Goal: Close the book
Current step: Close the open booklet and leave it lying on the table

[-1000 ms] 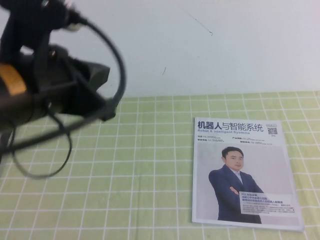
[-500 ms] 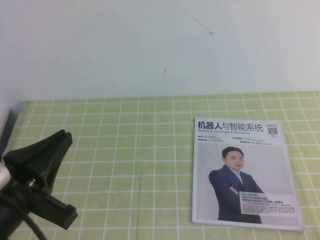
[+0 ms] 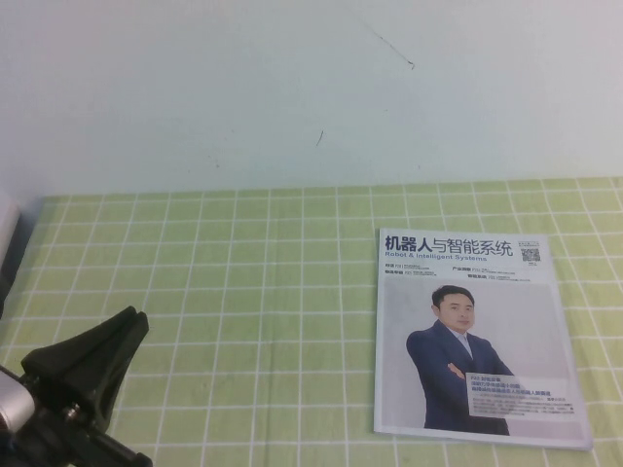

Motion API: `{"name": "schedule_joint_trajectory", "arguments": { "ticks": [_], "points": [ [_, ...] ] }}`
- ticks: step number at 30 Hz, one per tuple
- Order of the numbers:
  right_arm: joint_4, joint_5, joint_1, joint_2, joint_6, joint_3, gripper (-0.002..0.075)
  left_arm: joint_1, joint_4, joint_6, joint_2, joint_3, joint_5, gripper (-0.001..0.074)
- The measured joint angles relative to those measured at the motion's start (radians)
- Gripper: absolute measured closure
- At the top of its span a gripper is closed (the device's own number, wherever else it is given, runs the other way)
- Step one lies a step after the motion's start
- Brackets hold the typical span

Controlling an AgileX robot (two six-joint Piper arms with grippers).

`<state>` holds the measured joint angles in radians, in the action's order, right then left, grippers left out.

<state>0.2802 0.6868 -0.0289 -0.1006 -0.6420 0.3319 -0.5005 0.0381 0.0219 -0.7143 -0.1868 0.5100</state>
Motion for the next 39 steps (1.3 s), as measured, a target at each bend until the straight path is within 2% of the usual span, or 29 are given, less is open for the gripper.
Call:
{"name": "schedule_joint_trajectory", "arguments": {
  "ticks": [11, 15, 19, 25, 31, 39],
  "points": [
    [0.001, -0.001, 0.0, 0.0, 0.0, 0.0, 0.0729, 0.0, -0.047, 0.01, 0.012, 0.111, -0.006, 0.0738],
    [0.005, -0.001, 0.0, 0.001, 0.0, 0.0, 0.0729, 0.023, -0.137, -0.056, 0.15, 0.188, -0.064, 0.0738],
    [0.01, -0.001, 0.0, 0.001, -0.002, 0.0, 0.0729, 0.114, -0.16, -0.153, 0.342, 0.208, -0.116, 0.0738],
    [0.013, -0.001, 0.0, 0.001, -0.004, 0.0, 0.0729, 0.29, -0.123, -0.184, 0.593, 0.208, -0.375, 0.0738],
    [0.016, -0.001, 0.0, 0.002, -0.008, 0.0, 0.0729, 0.364, -0.086, -0.189, 0.722, 0.208, -0.774, 0.0738],
    [0.016, -0.001, 0.0, 0.002, -0.011, 0.0, 0.0729, 0.377, -0.081, -0.178, 0.724, 0.203, -0.84, 0.0738]
  ]
}}
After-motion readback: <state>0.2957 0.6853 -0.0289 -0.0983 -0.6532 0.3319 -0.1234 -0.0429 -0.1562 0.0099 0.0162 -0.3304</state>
